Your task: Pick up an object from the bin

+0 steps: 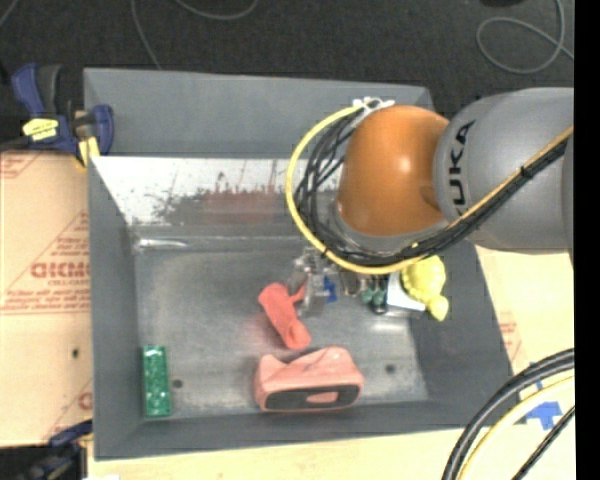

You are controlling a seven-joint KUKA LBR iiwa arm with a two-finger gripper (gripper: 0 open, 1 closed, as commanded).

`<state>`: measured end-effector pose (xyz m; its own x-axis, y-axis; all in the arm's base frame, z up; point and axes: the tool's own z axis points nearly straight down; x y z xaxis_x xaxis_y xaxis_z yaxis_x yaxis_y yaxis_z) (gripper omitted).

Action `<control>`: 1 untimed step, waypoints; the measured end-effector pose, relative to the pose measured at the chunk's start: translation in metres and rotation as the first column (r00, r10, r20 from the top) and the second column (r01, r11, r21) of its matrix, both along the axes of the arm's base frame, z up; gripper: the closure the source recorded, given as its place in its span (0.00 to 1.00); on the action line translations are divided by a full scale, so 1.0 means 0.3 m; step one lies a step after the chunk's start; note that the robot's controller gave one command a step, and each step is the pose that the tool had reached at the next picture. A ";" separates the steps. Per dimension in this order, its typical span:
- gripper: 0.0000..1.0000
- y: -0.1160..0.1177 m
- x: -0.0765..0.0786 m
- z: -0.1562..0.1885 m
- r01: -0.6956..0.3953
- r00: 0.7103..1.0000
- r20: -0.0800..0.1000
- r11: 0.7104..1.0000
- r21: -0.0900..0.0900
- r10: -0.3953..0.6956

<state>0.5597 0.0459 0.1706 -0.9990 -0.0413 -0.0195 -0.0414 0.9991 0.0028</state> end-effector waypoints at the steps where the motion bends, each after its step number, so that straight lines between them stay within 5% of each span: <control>1: 1.00 0.000 0.000 0.000 0.001 1.000 0.000 1.000 0.000 -0.001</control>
Offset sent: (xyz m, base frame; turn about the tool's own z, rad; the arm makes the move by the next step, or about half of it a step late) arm 0.0000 0.0000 0.0000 0.0000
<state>0.5597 0.0459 0.1706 -0.9990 -0.0400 -0.0195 -0.0401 0.9992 0.0030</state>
